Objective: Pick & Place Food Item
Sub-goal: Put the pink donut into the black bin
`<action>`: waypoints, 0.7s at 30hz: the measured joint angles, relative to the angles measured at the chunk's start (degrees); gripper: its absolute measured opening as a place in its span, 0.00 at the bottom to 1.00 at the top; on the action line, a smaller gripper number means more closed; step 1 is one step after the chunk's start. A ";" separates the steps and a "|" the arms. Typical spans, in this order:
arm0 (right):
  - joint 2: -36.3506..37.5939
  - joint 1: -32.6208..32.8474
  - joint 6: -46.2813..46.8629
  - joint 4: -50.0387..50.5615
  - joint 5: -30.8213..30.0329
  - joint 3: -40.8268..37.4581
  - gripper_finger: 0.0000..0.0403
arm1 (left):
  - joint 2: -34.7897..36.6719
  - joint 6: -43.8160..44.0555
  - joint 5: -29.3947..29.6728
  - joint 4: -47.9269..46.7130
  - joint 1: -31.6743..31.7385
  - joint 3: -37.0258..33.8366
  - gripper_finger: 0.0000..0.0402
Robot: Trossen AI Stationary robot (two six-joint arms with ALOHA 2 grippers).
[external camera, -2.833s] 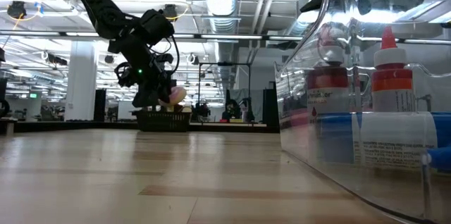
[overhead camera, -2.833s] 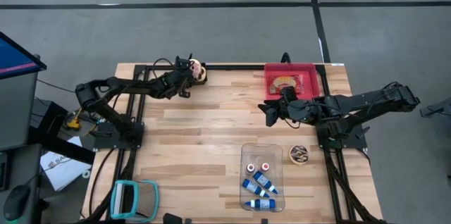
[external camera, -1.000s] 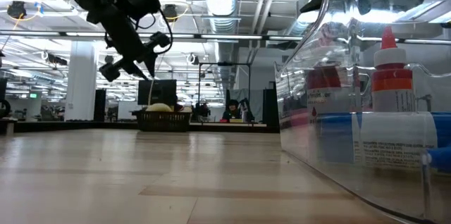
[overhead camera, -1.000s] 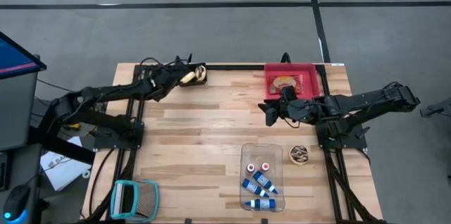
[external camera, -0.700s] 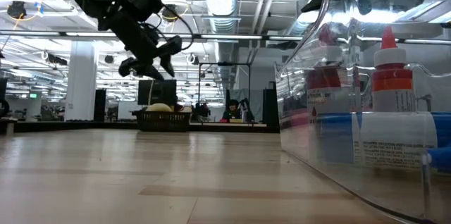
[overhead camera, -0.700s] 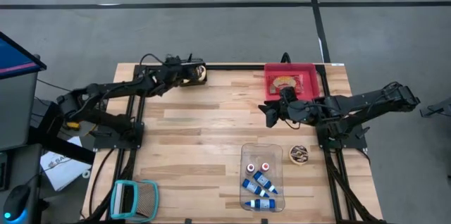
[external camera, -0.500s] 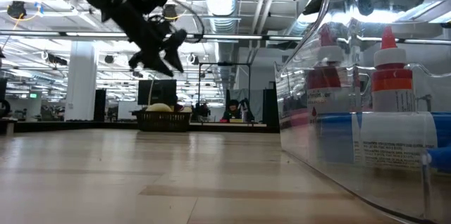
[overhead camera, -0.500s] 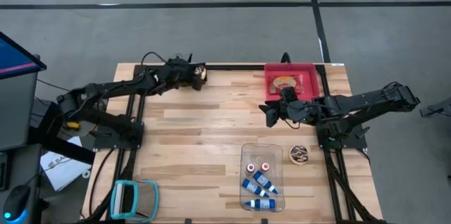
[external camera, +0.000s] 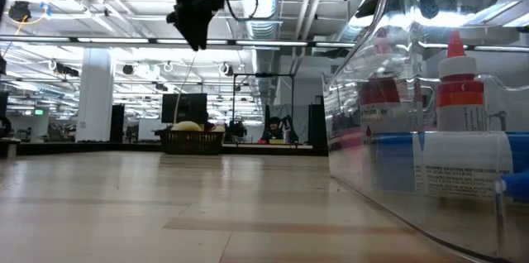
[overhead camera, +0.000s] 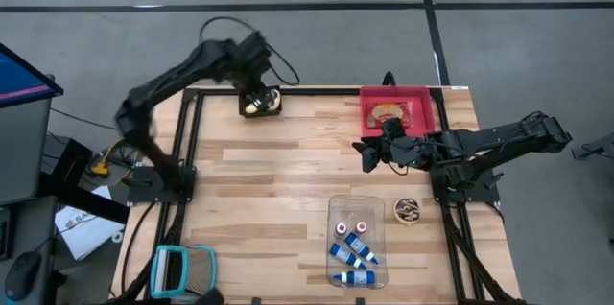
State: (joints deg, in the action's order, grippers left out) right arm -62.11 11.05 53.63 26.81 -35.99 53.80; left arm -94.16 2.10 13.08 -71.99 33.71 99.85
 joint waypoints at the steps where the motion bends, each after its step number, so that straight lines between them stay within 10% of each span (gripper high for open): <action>1: 0.00 -0.13 0.00 0.00 0.00 0.00 0.44 | -3.07 -1.02 -0.15 -4.33 0.83 3.31 0.44; 7: 0.00 -0.24 1.14 -0.02 0.00 0.00 0.44 | -17.58 -3.76 2.73 -17.07 4.70 13.28 0.51; 21: 0.00 -0.20 2.16 0.22 0.06 0.00 0.44 | -27.88 -6.37 3.99 -10.98 5.66 13.79 0.59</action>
State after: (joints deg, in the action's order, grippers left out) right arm -62.11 10.85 55.78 27.03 -35.92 53.80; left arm -122.04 -4.27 17.07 -82.97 39.37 113.65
